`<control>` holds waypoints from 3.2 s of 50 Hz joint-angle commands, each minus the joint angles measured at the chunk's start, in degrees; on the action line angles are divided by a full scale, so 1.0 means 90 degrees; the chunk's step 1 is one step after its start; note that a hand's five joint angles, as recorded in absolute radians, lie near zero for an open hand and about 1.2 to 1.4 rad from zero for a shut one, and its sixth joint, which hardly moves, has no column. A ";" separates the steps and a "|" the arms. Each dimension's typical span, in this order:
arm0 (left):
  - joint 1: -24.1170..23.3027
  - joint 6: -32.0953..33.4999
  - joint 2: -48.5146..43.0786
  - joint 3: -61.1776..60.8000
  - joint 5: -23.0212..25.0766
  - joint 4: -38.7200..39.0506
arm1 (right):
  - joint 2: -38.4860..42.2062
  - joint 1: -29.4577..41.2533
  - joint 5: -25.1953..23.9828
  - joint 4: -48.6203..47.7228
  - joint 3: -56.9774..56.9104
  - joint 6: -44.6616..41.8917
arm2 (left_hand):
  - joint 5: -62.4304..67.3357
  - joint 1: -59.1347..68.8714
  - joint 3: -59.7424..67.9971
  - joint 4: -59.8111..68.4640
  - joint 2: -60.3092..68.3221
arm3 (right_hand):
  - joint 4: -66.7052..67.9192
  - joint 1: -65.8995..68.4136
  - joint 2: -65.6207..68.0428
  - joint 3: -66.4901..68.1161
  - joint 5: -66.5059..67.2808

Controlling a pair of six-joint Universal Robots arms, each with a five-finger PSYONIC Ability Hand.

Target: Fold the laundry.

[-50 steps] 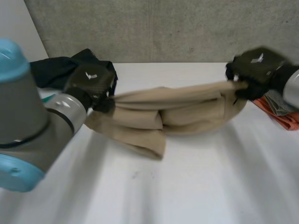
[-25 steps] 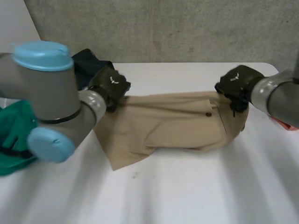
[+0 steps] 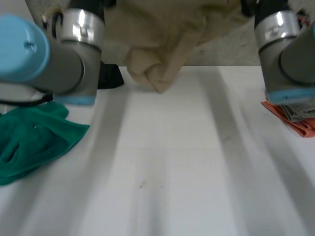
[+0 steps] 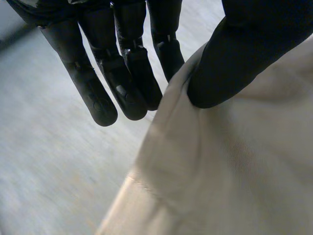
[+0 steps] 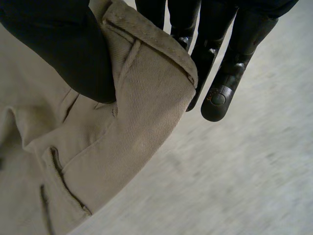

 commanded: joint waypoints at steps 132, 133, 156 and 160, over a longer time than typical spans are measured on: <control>-0.0525 -0.0804 0.3066 -0.4725 -0.1118 -0.4363 | -0.3106 -0.1184 -0.1207 0.6344 0.4003 -0.1553 | 0.1385 0.1628 0.1287 0.1256 0.1261 | 0.1355 0.2582 0.1400 0.1320 0.1470; -0.0525 -0.0618 0.3203 -0.4666 -0.1088 -0.4578 | -0.3233 -0.1194 -0.1207 0.6510 0.3935 -0.1691 | 0.1385 0.1628 0.1287 0.1256 0.1261 | 0.1355 0.2582 0.1400 0.1320 0.1470; -0.0604 0.0935 -0.0007 -0.2052 -0.0014 -0.4805 | -0.0717 -0.0657 -0.0711 0.6095 0.2190 -0.0854 | 0.1385 0.1628 0.1287 0.1256 0.1261 | 0.1355 0.2582 0.1400 0.1320 0.1470; -0.0399 0.1609 -0.0458 -0.0538 -0.0092 -0.3889 | -0.0266 -0.0618 -0.0261 0.5215 0.1085 -0.0453 | 0.1385 0.1628 0.1287 0.1256 0.1261 | 0.1355 0.2582 0.1400 0.1320 0.1470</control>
